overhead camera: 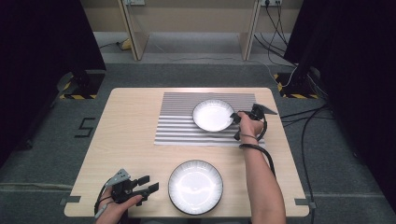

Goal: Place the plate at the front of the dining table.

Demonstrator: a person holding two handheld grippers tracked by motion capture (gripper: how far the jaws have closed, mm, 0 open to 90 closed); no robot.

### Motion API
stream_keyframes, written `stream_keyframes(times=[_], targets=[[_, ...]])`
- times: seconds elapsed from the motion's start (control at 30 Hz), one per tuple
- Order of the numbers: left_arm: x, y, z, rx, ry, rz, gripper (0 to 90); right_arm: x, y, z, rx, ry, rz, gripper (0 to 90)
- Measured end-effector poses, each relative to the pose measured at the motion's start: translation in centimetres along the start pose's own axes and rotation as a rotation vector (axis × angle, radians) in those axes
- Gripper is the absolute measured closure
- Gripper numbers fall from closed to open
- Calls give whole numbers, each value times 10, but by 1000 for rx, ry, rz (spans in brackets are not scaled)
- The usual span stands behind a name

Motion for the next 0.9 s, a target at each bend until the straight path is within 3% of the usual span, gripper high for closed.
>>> stream_keyframes(times=[0.07, 0.3, 0.37, 0.9], targets=[[0, 0, 0, 0, -1, -1, 387, -3, 1, 4, 24, 4, 25, 752], [-1, 0, 0, -1, 4, 4, 387, -9, 4, 1, -26, -23, 27, 643], [-1, 0, -1, -3, 4, 5, 387, -12, 4, 2, -16, -32, 38, 608], [0, -1, -1, 2, 8, 2, 386, -42, -5, 12, -39, -27, 38, 554]])
Point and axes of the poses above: each handheld gripper's, and its own axes: x roughly forward along the jaws, y roughly out of its top, z roughly to its right, the point moved 1 cm from there along x, roughly forward along the jaws, and after that the axes turned 15 degrees about -x, right-handed, at the moved point
